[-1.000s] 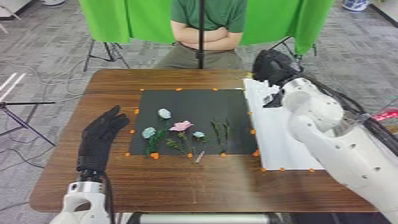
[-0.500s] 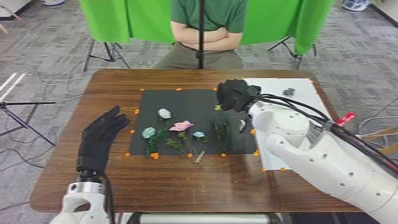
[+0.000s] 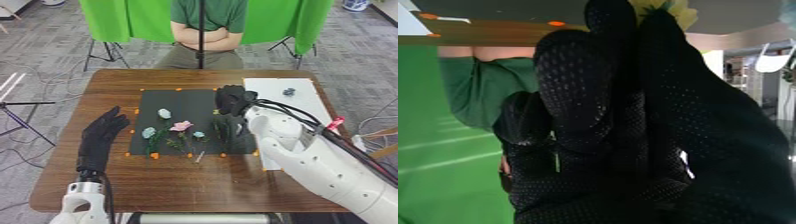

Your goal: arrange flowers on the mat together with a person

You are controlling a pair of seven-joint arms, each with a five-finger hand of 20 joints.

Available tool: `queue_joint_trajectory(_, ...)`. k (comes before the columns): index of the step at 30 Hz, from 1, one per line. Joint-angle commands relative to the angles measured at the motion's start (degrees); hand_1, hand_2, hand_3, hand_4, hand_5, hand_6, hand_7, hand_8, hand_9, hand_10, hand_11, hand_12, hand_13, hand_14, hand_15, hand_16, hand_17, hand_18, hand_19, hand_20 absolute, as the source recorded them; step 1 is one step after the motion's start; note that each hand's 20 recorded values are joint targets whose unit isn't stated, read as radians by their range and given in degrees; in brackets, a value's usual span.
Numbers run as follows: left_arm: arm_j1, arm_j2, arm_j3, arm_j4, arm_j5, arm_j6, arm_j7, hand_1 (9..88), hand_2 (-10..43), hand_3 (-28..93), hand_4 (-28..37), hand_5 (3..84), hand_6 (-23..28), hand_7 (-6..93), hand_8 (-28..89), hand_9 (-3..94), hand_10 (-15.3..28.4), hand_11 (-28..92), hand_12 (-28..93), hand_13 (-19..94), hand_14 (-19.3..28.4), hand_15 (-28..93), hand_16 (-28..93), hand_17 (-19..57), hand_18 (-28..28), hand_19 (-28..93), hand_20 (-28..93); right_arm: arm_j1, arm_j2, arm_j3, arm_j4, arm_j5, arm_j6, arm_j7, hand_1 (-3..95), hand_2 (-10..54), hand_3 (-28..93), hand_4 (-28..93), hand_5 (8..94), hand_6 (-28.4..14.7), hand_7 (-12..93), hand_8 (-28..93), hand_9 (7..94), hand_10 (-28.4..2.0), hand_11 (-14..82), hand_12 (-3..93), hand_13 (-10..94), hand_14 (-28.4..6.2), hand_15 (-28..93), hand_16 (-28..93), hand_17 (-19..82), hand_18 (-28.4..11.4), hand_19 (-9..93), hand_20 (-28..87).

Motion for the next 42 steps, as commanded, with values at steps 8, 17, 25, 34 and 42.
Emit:
queue_joint_trajectory(8, 0.51, -0.15, -0.03, 0.28, 0.11, -0.45, -0.96, 26.9, 2.1, 66, -17.1, 46.8, 5.2, 11.7, -5, 44.8, 14.5, 17, 14, 35, 19.6, 22, 2, 4.9, 14.6, 12, 19, -1.37, -0.72, 1.46, 0.34, -1.5, -2.97, -0.27, 52.4, -9.5, 62, -21, 75.1, 2.6, 17, 3, 82.2, -9.3, 9.3, 23.2, 88, -2.6, 43, 39, 43, -19.6, 87, 56)
queue_joint_trajectory(17, 0.37, -0.11, -0.17, 0.29, 0.15, -0.6, -1.07, 26.6, 1.9, 66, -17.1, 46.7, 5.1, 12.0, -5, 44.6, 14.5, 17, 14, 35, 19.6, 22, 2, 4.5, 14.8, 12, 19, -1.72, -0.23, 2.38, -1.38, -0.62, -6.75, -0.91, 42.0, -9.5, 71, -21, 69.3, 3.3, 16, -10, 77.6, -10.3, 11.7, 15.4, 88, -3.2, 38, 40, 43, -20.0, 86, 56)
queue_joint_trajectory(25, 0.3, -0.1, -0.09, 0.32, 0.21, -0.76, -1.15, 26.7, 1.9, 66, -17.2, 46.6, 5.2, 12.0, -5, 44.6, 14.5, 17, 14, 35, 19.6, 22, 2, 4.5, 14.9, 12, 19, -1.6, -0.1, 2.25, -2.15, -1.26, -6.04, -0.46, 38.3, -9.5, 70, -21, 67.5, 2.8, 15, -11, 76.8, -11.4, 10.8, 14.7, 88, -3.7, 37, 40, 43, -20.3, 85, 56)
queue_joint_trajectory(34, 0.19, -0.22, 0.0, 0.42, 0.19, -0.73, -0.89, 26.5, 1.7, 67, -17.2, 46.7, 5.0, 12.1, -5, 44.7, 14.5, 17, 14, 35, 19.4, 22, 2, 4.4, 14.9, 13, 19, -1.89, 0.17, 5.17, -3.57, -3.98, -3.85, 0.02, 34.7, -9.5, 68, -19, 68.3, 2.4, 15, -11, 77.5, -12.3, 10.9, 14.7, 88, -4.3, 37, 39, 43, -20.8, 85, 57)
queue_joint_trajectory(42, -0.06, -0.4, 0.1, 0.49, 0.4, -1.03, -0.99, 26.3, 1.4, 67, -17.7, 47.2, 4.7, 12.5, -5, 45.2, 14.2, 18, 14, 35, 19.2, 22, 2, 4.3, 14.9, 12, 19, -11.94, -1.31, 21.66, -14.61, 1.48, -3.48, 0.94, 29.7, -9.5, 65, -17, 62.9, 1.7, 13, -11, 78.2, -14.1, 10.8, 14.2, 90, -4.8, 36, 38, 44, -21.3, 86, 55)
